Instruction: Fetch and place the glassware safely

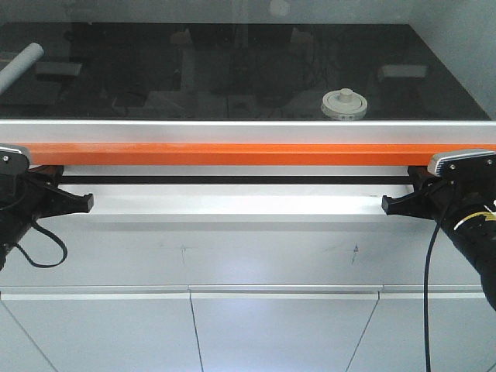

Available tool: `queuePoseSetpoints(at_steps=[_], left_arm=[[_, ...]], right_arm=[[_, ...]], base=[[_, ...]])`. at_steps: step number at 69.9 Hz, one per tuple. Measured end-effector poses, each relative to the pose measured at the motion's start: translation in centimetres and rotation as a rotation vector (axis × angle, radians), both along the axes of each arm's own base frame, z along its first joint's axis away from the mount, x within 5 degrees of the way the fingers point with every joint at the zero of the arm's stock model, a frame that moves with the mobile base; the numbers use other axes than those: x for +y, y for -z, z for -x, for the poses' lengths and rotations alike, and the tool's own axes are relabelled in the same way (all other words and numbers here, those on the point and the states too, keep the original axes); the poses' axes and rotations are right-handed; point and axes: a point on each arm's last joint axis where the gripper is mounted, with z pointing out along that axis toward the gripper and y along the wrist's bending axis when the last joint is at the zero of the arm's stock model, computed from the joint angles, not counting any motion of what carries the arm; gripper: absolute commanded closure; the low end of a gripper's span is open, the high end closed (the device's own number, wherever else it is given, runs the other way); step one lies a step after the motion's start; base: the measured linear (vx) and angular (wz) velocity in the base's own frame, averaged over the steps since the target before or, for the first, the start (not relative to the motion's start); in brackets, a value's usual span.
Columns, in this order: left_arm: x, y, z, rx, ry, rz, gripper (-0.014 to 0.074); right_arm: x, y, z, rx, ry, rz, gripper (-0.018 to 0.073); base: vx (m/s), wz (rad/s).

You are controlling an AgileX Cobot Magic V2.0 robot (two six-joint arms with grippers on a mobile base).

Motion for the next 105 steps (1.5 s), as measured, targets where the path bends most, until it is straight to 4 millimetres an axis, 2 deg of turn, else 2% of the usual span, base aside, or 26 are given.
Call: queuePoseSetpoints(at_steps=[30,53,78,94,105], left_arm=[[0.0,-3.5,0.5,-0.075,-0.002,-0.002,0.0603],[0.1,-7.6,0.2,-0.131,-0.007,-0.006,0.0603],[0.1,-13.5,0.5,-0.283,-0.01,-0.005,0.0603],[0.1,-17.9,2.1,-0.413,-0.011,-0.004,0.0603],[0.1,-20.6,3.7,-0.537,-0.009,-0.002,0.0603]], right_arm=[[0.0,-3.1,-0.4,-0.081,-0.008,0.018,0.056],[0.0,-7.0,-0.5,-0.159,-0.006,0.038,0.056],[-0.1,-12.9,-0.4,-0.302,0.009,0.047,0.056],[-0.1,-17.1,1.1,-0.422,0.02,0.048,0.056],[-0.1,-18.2,1.9,-0.449,0.023,0.05,0.056]], base=[[0.0,0.0],[0.0,0.0],[0.0,0.0],[0.0,0.0],[0.0,0.0]])
